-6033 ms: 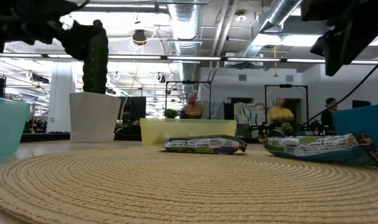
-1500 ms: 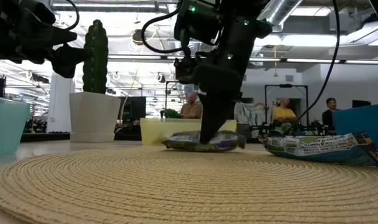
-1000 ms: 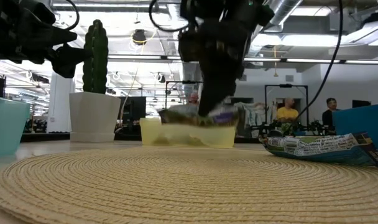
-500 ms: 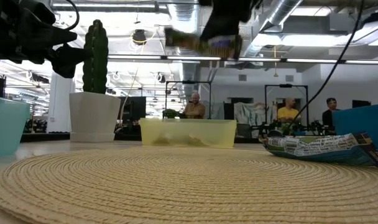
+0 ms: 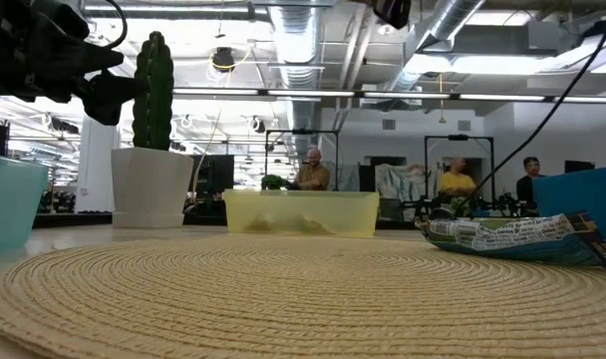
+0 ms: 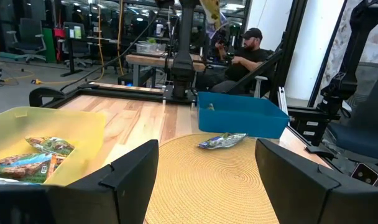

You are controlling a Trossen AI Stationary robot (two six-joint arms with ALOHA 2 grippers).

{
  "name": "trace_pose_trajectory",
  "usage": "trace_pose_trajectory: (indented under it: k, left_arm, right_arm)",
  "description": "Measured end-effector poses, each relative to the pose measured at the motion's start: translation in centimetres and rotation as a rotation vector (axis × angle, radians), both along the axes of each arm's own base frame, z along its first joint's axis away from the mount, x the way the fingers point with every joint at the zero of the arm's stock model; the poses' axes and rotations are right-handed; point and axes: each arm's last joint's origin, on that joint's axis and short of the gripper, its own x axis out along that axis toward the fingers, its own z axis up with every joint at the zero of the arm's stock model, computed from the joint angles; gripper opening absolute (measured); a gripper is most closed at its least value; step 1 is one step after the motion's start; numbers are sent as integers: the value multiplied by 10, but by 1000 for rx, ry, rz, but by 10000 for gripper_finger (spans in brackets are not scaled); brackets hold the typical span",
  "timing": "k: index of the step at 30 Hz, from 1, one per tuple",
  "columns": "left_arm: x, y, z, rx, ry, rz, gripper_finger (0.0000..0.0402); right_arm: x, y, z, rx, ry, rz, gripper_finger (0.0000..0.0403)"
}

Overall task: Pick and place Granola Bars by type
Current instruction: Put the blue granola bar into the dark blue bin

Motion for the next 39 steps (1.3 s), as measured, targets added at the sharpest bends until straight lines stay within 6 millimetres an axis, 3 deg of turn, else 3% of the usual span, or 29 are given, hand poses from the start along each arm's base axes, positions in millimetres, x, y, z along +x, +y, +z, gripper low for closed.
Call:
trace_pose_trajectory:
  k: [11,27,33,39]
  left_arm:
    - [0,0,0,0,0,0,261]
    - [0,0,0,0,-1,0,261]
    - [0,0,0,0,0,0,261]
    - [0,0,0,0,0,0,261]
  right_arm:
    - [-20,27,0,105,120,110,7]
    - [-84,81,-10,338,657,299,7]
    - [-111,89,-3,375,768,314,7]
    - [-127,89,2,342,771,315,7]
